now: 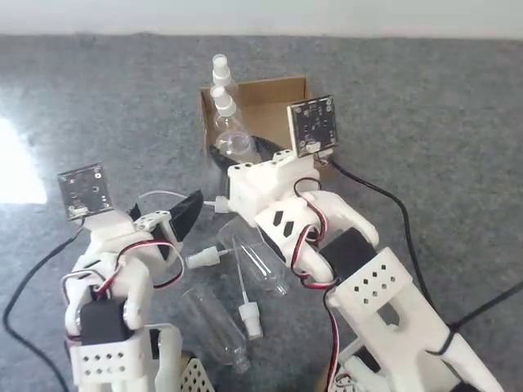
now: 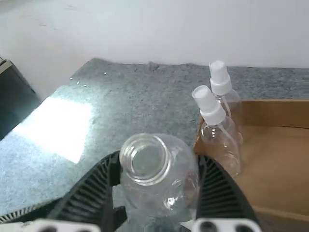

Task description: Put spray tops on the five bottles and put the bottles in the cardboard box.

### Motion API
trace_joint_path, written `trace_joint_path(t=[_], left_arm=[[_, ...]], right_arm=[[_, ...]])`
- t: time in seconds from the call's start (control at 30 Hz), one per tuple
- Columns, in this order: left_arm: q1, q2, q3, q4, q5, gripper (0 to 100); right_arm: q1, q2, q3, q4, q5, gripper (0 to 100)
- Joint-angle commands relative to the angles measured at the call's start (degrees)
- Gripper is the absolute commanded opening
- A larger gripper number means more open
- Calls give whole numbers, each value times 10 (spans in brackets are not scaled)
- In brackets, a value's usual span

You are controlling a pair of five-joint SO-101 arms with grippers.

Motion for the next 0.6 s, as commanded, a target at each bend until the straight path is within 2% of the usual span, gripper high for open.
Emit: trace_joint_path(t=[0.0, 0.2, 0.57], left_arm=[[-22, -5, -9, -21, 6, 368], [-62, -5, 26, -64, 6, 368], [-64, -1, 27, -51, -11, 367]], right_arm=[[7, -37, -34, 67, 53, 72], [9, -37, -50, 145, 79, 76], [12, -100, -47, 262, 95, 77]])
